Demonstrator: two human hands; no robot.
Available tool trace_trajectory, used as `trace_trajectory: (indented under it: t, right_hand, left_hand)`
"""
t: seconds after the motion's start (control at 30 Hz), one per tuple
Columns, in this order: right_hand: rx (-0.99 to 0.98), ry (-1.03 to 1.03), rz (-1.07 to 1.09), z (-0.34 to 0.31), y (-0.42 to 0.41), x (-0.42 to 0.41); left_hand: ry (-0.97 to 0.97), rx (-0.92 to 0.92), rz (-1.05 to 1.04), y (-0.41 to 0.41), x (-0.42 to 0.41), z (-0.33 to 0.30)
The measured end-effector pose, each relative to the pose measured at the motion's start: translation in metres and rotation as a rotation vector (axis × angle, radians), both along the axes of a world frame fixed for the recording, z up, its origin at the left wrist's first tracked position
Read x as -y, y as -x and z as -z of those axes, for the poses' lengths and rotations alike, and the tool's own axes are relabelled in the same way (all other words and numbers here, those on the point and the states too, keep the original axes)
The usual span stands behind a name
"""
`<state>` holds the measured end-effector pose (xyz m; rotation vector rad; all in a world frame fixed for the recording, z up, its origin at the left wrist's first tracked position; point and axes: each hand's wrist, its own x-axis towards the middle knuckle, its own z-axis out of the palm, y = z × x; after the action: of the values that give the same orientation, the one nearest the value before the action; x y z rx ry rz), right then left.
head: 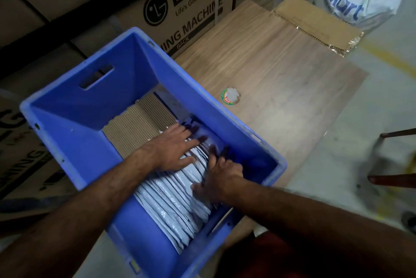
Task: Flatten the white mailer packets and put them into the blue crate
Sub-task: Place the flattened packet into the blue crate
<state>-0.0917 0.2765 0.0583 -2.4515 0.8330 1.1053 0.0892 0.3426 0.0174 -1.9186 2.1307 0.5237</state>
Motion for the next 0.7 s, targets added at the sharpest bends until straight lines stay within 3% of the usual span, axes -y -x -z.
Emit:
trace_trajectory:
  t: [0.13,0.37,0.7]
  right_hand:
    - [-0.034,0.034,-0.011,0.002,-0.001,-0.002]
    - [0.021,-0.001,-0.111,-0.014,0.004,-0.03]
    - [-0.095,0.206,-0.257,0.01,-0.001,-0.008]
  left_hand:
    - [0.034,-0.011,-0.074,0.007,-0.003,-0.011]
    - [-0.151,0.051,-0.102,-0.02,-0.05,-0.03]
    - [-0.035,0.147,-0.183,0.015,-0.003,-0.019]
